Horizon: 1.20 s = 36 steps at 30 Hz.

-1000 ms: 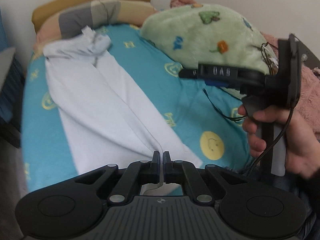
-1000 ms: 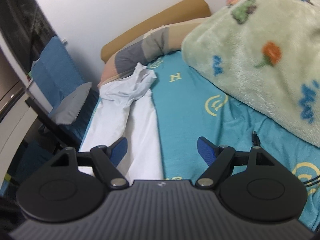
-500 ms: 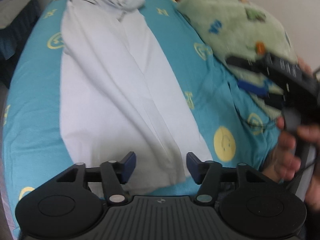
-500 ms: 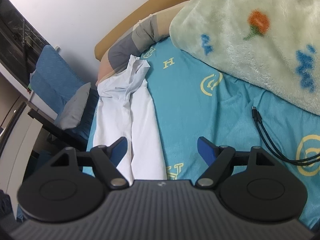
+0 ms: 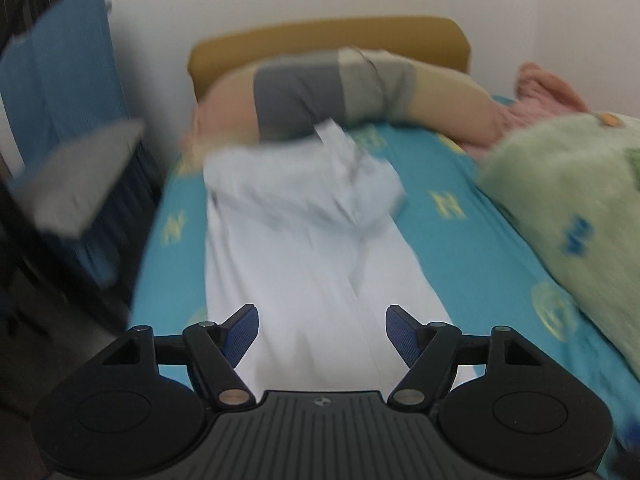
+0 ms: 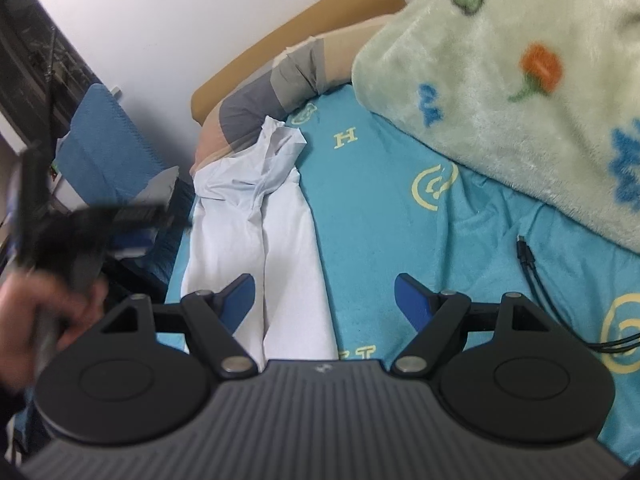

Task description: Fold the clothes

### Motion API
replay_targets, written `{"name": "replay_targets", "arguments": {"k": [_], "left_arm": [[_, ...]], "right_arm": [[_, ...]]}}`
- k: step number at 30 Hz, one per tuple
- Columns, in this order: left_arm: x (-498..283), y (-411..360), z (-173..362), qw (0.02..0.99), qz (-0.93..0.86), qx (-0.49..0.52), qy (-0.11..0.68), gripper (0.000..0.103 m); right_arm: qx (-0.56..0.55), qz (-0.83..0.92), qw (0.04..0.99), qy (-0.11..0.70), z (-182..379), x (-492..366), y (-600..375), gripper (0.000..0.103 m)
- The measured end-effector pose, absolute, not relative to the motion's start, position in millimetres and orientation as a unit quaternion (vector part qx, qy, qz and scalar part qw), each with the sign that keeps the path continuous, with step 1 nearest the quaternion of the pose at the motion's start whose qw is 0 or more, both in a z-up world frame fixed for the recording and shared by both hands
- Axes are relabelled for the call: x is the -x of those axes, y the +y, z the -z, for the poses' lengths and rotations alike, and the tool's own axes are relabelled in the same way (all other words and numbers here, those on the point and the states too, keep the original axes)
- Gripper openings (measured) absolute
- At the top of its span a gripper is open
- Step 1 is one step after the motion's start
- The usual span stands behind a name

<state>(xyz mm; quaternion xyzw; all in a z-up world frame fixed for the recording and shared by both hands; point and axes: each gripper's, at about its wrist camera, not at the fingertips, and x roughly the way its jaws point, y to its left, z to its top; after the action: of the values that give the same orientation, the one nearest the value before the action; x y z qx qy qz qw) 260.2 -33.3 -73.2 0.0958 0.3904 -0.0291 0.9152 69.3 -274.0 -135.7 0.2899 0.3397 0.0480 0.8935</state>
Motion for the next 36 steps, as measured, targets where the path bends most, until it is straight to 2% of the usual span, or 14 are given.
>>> {"name": "replay_targets", "arguments": {"k": [3, 6, 12, 14, 15, 17, 18, 24, 29, 32, 34, 36], "left_arm": [[-315.4, -46.0, 89.9, 0.922, 0.013, -0.123, 0.368, 0.072], [-369.0, -52.3, 117.4, 0.921, -0.016, -0.138, 0.364, 0.071], [-448.1, -55.9, 170.8, 0.911, -0.045, -0.18, 0.368, 0.064], [-461.4, -60.3, 184.8, 0.906, -0.042, -0.205, 0.368, 0.053], [-466.4, -62.3, 190.8, 0.905, -0.041, -0.212, 0.366, 0.041], [-473.0, -64.2, 193.7, 0.907, -0.027, -0.209, 0.366, 0.01], [-475.3, -65.3, 193.0, 0.907, -0.015, -0.206, 0.368, 0.001], [-481.5, -69.8, 154.1, 0.938, -0.086, -0.181, 0.282, 0.001], [-500.8, -64.0, 156.9, 0.934, -0.113, -0.172, 0.293, 0.002], [-496.1, -59.4, 159.5, 0.934, -0.105, -0.158, 0.304, 0.024], [-482.8, -58.3, 154.4, 0.934, -0.097, -0.156, 0.307, 0.053], [-462.7, -57.0, 142.6, 0.937, -0.091, -0.145, 0.305, 0.065]], "right_arm": [[-0.304, -0.042, 0.89, 0.338, 138.3, -74.3, -272.6, 0.079], [-0.265, -0.029, 0.904, 0.333, 143.9, -87.3, -266.3, 0.079], [-0.246, -0.036, 0.905, 0.346, 173.1, -120.8, -261.4, 0.079], [-0.242, -0.04, 0.903, 0.352, 181.8, -129.0, -261.1, 0.079], [-0.249, -0.041, 0.9, 0.357, 185.4, -132.0, -262.5, 0.079], [-0.264, -0.043, 0.893, 0.362, 191.0, -135.1, -265.0, 0.078], [-0.269, -0.043, 0.891, 0.363, 192.4, -134.7, -265.4, 0.078], [-0.291, -0.059, 0.886, 0.357, 194.5, -129.6, -267.0, 0.078], [-0.279, -0.053, 0.894, 0.346, 193.6, -129.7, -267.4, 0.078], [-0.265, -0.052, 0.901, 0.341, 191.4, -130.1, -266.7, 0.078], [-0.259, -0.054, 0.903, 0.337, 190.1, -131.3, -266.7, 0.078], [-0.256, -0.058, 0.906, 0.333, 188.1, -132.3, -266.4, 0.078]]}}
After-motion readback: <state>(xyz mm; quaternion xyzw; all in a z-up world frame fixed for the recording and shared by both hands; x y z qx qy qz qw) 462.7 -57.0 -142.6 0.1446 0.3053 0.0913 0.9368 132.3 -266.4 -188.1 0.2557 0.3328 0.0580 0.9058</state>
